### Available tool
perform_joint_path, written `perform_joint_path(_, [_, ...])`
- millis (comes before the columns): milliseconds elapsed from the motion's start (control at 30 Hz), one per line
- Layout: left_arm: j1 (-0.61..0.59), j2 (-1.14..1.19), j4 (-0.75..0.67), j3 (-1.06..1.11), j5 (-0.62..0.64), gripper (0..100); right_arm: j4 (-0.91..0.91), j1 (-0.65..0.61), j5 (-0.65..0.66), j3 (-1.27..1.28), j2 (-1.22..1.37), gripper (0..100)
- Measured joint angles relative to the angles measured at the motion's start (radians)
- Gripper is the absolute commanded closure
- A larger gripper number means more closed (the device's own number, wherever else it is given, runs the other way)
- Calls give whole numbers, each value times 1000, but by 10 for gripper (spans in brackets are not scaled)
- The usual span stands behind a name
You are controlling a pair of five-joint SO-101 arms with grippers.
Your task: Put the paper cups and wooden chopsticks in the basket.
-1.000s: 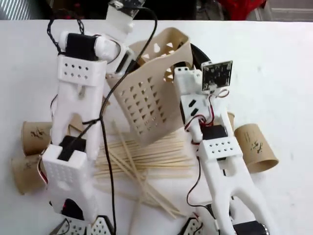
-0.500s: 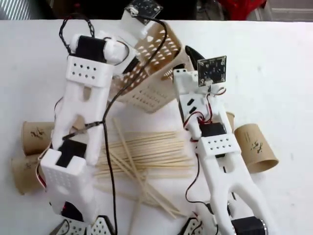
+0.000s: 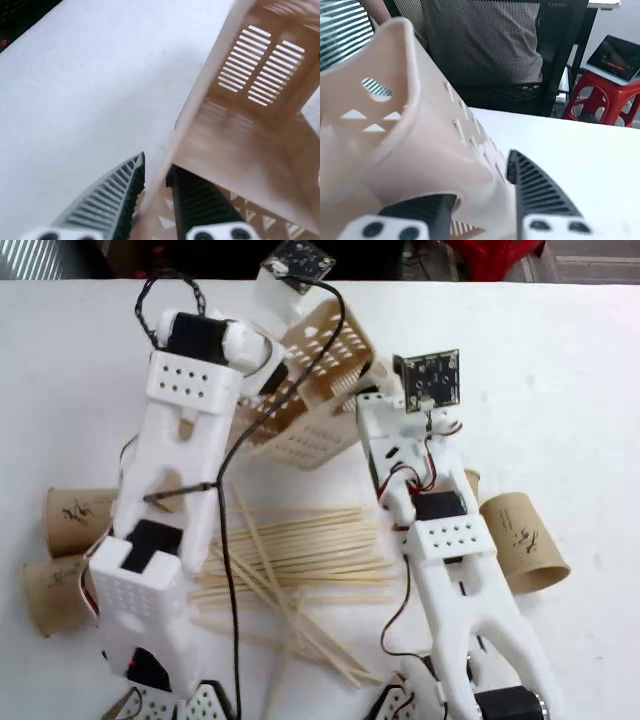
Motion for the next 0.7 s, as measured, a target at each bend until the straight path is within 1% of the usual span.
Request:
perform_joint_path(100, [0, 3, 28, 0, 64, 980, 37, 0, 0, -2, 0, 851])
perform_joint_path(233, [0, 3, 34, 0, 106, 980, 38, 0, -2, -2, 0, 850])
perform_joint_path(333, [-2, 5, 34, 0, 176, 980, 38, 0, -3, -2, -2, 850])
perform_joint_path(433, [-6, 5, 34, 2, 216, 979, 38, 0, -3, 18, -3, 850])
perform_joint_path(633, [-5, 5, 35, 2, 328, 978, 38, 2, -3, 80, -103, 850])
perform_joint_path(700, [-3, 3, 37, 2, 344, 978, 38, -6, -3, 115, -158, 850])
